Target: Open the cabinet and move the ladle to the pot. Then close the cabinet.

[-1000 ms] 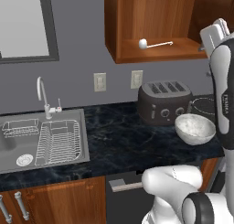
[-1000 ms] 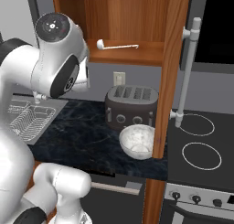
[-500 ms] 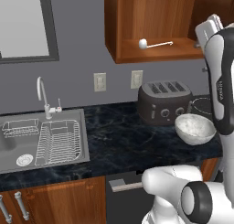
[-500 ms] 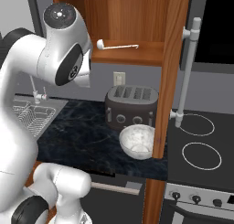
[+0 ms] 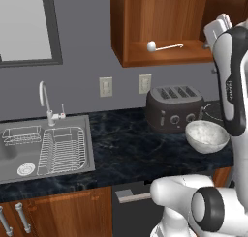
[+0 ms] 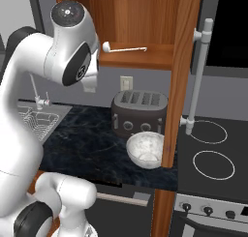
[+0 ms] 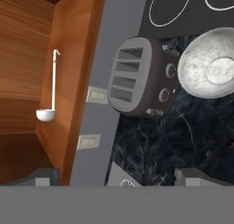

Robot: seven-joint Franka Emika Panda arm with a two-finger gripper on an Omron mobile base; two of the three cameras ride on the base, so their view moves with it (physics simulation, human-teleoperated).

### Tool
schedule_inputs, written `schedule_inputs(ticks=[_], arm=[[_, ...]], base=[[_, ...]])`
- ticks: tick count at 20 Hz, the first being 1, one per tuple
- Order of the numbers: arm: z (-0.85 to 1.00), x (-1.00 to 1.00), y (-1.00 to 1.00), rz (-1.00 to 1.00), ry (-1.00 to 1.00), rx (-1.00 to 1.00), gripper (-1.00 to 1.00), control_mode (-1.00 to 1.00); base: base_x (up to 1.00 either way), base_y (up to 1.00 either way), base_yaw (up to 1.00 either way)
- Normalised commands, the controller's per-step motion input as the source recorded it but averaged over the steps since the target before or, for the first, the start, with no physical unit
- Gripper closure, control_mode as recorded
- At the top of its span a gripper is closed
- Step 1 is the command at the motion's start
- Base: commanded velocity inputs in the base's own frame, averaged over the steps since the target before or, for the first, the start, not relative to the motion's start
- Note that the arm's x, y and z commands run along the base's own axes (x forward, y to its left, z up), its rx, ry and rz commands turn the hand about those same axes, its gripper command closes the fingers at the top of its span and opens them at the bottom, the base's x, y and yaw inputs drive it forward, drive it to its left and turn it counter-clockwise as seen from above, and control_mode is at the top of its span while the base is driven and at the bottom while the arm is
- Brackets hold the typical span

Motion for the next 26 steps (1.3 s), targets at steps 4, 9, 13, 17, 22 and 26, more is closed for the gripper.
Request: schedule_inputs(ticks=[4,9,13,17,22,26], arm=[[0.0,0.15,0.0,0.0,0.0,0.0,-1.0,-1.0],[0.0,0.16,0.0,0.0,0.0,0.0,-1.0,-1.0],[0.0,0.12,0.0,0.0,0.0,0.0,-1.0,-1.0],[0.0,0.07,0.0,0.0,-0.01,0.0,-1.0,-1.0],[0.0,0.09,0.0,0.0,-0.04,0.0,-1.0,-1.0],[0.0,0.16,0.0,0.0,-0.05,0.0,-1.0,-1.0]], base=[[0.0,0.0,0.0],[0.0,0.0,0.0],[0.0,0.0,0.0],[0.0,0.0,0.0],[0.0,0.0,0.0],[0.0,0.0,0.0]])
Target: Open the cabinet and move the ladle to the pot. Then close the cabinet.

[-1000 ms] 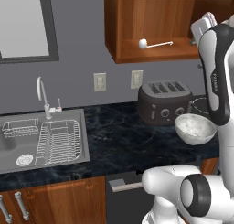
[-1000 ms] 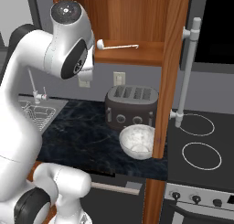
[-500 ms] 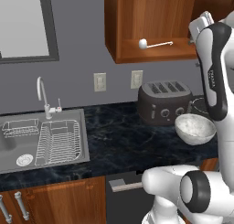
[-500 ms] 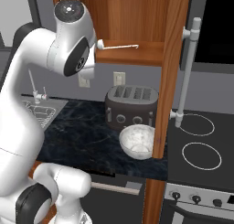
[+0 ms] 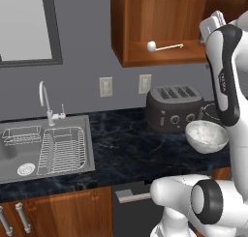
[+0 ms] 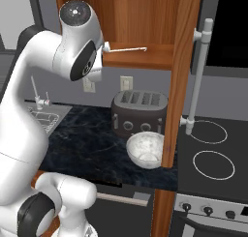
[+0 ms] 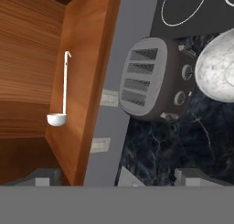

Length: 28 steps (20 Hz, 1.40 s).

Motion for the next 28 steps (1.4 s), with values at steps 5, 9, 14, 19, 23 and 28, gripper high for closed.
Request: schedule_inputs(ticks=[5,9,14,19,23,28], arm=[[0.0,0.17,0.0,0.0,-0.07,0.0,-1.0,-1.0],[0.0,0.17,0.0,0.0,-0.05,0.0,-1.0,-1.0],[0.0,0.17,0.0,0.0,-0.06,0.0,-1.0,-1.0],[0.0,0.16,0.0,0.0,-0.08,0.0,-1.0,-1.0],[0.0,0.16,-0.01,0.0,-0.06,0.0,-1.0,-1.0],[0.0,0.17,-0.02,0.0,-0.03,0.01,-1.0,-1.0]], base=[[0.0,0.0,0.0],[0.0,0.0,0.0],[0.0,0.0,0.0],[0.0,0.0,0.0],[0.0,0.0,0.0],[0.0,0.0,0.0]])
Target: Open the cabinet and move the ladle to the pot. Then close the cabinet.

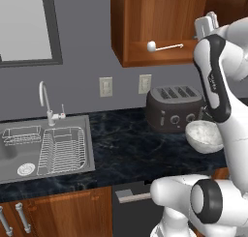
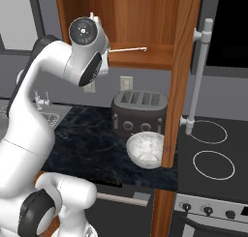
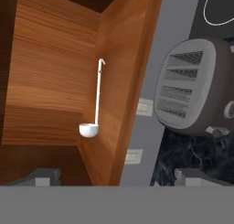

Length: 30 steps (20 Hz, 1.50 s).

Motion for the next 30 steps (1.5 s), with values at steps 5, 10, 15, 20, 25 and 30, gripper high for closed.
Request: schedule_inputs(ticks=[5,10,15,20,25,30], arm=[[0.0,0.21,-0.04,0.0,0.01,0.04,-1.0,-1.0],[0.0,0.26,-0.08,0.0,0.01,0.02,-1.0,-1.0],[0.0,0.25,-0.07,0.0,0.0,0.02,-1.0,-1.0],[0.0,0.23,0.0,0.0,0.0,0.06,-1.0,-1.0],[0.0,0.29,0.0,0.0,0.0,0.07,-1.0,-1.0],[0.0,0.33,0.0,0.0,0.0,0.04,-1.0,-1.0]], base=[[0.0,0.0,0.0],[0.0,0.0,0.0],[0.0,0.0,0.0],[0.0,0.0,0.0],[0.0,0.0,0.0],[0.0,0.0,0.0]])
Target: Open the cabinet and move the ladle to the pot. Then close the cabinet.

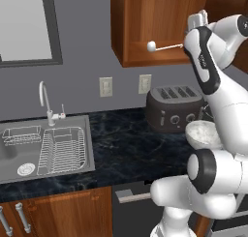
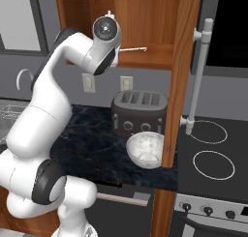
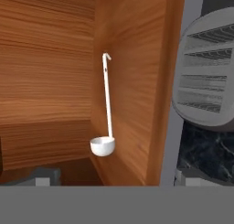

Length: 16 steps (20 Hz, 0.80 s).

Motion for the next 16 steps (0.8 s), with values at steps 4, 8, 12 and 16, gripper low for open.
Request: schedule_inputs(ticks=[4,8,12,16], arm=[[0.0,0.25,-0.01,0.0,0.0,0.0,-1.0,-1.0],[0.0,0.13,-0.06,0.0,0.0,0.0,-1.0,-1.0],[0.0,0.14,-0.08,0.0,0.0,0.0,-1.0,-1.0],[0.0,0.16,-0.04,0.0,0.0,0.03,-1.0,-1.0]], base=[[0.0,0.0,0.0],[0.0,0.0,0.0],[0.0,0.0,0.0],[0.0,0.0,0.0]])
